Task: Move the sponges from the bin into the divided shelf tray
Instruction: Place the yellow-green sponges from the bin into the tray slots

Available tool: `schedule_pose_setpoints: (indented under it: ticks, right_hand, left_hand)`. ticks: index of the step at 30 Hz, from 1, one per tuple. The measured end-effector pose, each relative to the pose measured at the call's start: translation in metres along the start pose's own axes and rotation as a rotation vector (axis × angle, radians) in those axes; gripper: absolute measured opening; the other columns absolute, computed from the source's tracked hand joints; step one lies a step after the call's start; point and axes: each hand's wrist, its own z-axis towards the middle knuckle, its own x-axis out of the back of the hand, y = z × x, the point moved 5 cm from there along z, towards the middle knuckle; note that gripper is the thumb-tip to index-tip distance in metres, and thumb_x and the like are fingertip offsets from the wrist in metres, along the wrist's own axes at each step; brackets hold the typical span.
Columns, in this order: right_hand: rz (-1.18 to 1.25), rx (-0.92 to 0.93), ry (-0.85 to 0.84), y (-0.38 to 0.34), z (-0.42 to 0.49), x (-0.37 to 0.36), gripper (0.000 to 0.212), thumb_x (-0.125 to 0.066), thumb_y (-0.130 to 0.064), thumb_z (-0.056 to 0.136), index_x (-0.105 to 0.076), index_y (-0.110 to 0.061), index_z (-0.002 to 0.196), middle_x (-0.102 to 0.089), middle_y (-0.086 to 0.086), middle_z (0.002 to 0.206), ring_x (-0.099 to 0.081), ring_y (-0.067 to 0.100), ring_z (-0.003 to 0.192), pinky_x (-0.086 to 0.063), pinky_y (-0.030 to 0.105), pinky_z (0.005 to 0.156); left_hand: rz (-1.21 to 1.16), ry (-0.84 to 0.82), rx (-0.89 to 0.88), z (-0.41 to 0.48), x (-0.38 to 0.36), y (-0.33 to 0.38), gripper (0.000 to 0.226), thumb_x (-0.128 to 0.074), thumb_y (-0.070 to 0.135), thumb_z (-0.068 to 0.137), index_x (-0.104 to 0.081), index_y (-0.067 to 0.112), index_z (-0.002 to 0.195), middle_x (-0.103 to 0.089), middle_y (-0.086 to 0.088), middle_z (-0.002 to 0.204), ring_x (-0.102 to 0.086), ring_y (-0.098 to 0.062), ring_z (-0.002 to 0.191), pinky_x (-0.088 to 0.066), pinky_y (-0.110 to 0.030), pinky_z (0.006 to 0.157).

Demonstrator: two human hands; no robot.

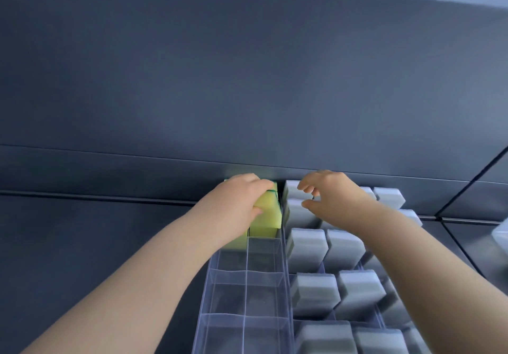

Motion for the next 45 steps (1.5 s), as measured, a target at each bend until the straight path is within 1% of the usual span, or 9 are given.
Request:
schedule_pose_setpoints:
  ticks: [6, 16, 19, 27, 31, 34, 39, 42, 45]
  right_hand:
    - [0.029, 0.022, 0.025, 0.009, -0.005, 0.000, 0.026, -0.063, -0.019, 0.083, -0.061, -0.020, 0.109, -0.058, -0.007, 0.099, -0.057, 0.016, 0.093, -0.047, 0.033, 0.087]
    - [0.006, 0.097, -0.032, -0.005, -0.001, -0.009, 0.027, -0.056, -0.018, 0.085, -0.059, -0.021, 0.112, -0.060, -0.004, 0.109, -0.055, 0.014, 0.100, -0.046, 0.028, 0.086]
    - [-0.031, 0.113, -0.052, -0.014, 0.000, -0.011, 0.029, -0.054, -0.021, 0.087, -0.058, -0.024, 0.116, -0.057, -0.006, 0.116, -0.054, 0.014, 0.106, -0.040, 0.022, 0.079]
    - [-0.112, 0.150, -0.191, -0.021, 0.006, -0.031, 0.052, -0.059, -0.029, 0.086, -0.041, -0.028, 0.135, -0.045, -0.006, 0.136, -0.046, 0.014, 0.121, -0.043, 0.032, 0.096]
    - [-0.103, 0.144, -0.186, -0.022, 0.008, -0.034, 0.057, -0.062, -0.032, 0.084, -0.039, -0.029, 0.136, -0.043, -0.006, 0.139, -0.045, 0.015, 0.123, -0.042, 0.034, 0.098]
    - [-0.117, 0.154, -0.186, -0.023, 0.007, -0.037, 0.058, -0.063, -0.034, 0.084, -0.038, -0.030, 0.136, -0.043, -0.006, 0.139, -0.045, 0.016, 0.122, -0.043, 0.034, 0.097]
    - [-0.154, 0.168, -0.203, -0.025, 0.007, -0.042, 0.059, -0.063, -0.035, 0.084, -0.037, -0.030, 0.137, -0.043, -0.005, 0.139, -0.045, 0.017, 0.123, -0.043, 0.033, 0.096]
    - [-0.225, 0.193, -0.220, -0.030, 0.007, -0.045, 0.060, -0.061, -0.038, 0.085, -0.035, -0.029, 0.138, -0.042, -0.003, 0.140, -0.041, 0.021, 0.125, -0.038, 0.032, 0.099]
    - [-0.287, 0.214, -0.236, -0.035, 0.005, -0.047, 0.060, -0.058, -0.040, 0.086, -0.034, -0.028, 0.139, -0.042, -0.001, 0.141, -0.040, 0.023, 0.126, -0.034, 0.031, 0.098]
  left_hand:
    - [0.115, -0.125, 0.014, 0.018, -0.017, 0.005, 0.053, -0.060, 0.027, 0.090, -0.039, 0.027, 0.139, -0.047, 0.004, 0.131, -0.047, -0.018, 0.116, -0.041, -0.028, 0.089]
    - [0.173, -0.213, 0.072, 0.024, -0.026, 0.000, 0.054, -0.061, 0.022, 0.089, -0.041, 0.025, 0.139, -0.046, 0.000, 0.135, -0.044, -0.022, 0.123, -0.041, -0.036, 0.097]
    - [0.188, -0.174, 0.059, 0.020, -0.030, 0.000, 0.053, -0.060, 0.020, 0.090, -0.042, 0.024, 0.139, -0.045, -0.001, 0.129, -0.050, -0.024, 0.113, -0.044, -0.037, 0.091]
    - [0.235, 0.027, 0.051, 0.004, -0.045, -0.004, 0.035, -0.058, 0.027, 0.089, -0.047, 0.018, 0.121, -0.058, -0.004, 0.107, -0.054, -0.025, 0.100, -0.046, -0.037, 0.077]
    - [0.268, 0.098, -0.047, -0.003, -0.052, -0.005, 0.028, -0.075, 0.019, 0.074, -0.066, 0.012, 0.099, -0.066, -0.002, 0.095, -0.061, -0.024, 0.087, -0.049, -0.029, 0.068]
    - [0.172, 0.115, 0.023, -0.009, -0.056, -0.004, 0.021, -0.052, 0.025, 0.092, -0.062, 0.013, 0.107, -0.059, -0.001, 0.107, -0.050, -0.022, 0.100, -0.038, -0.031, 0.083]
    - [0.062, 0.150, 0.054, -0.014, -0.064, -0.003, 0.027, -0.043, 0.033, 0.096, -0.059, 0.012, 0.104, -0.053, 0.001, 0.099, -0.045, -0.019, 0.101, -0.028, -0.024, 0.073]
    - [0.205, 0.031, -0.033, -0.020, -0.066, 0.001, 0.046, -0.081, 0.009, 0.054, -0.068, 0.011, 0.097, -0.060, -0.001, 0.087, -0.058, -0.023, 0.082, -0.039, -0.023, 0.062]
    - [0.319, 0.090, -0.108, -0.021, -0.073, -0.001, 0.067, -0.083, 0.001, 0.025, -0.072, 0.008, 0.091, -0.065, -0.002, 0.077, -0.063, -0.023, 0.068, -0.047, -0.021, 0.054]
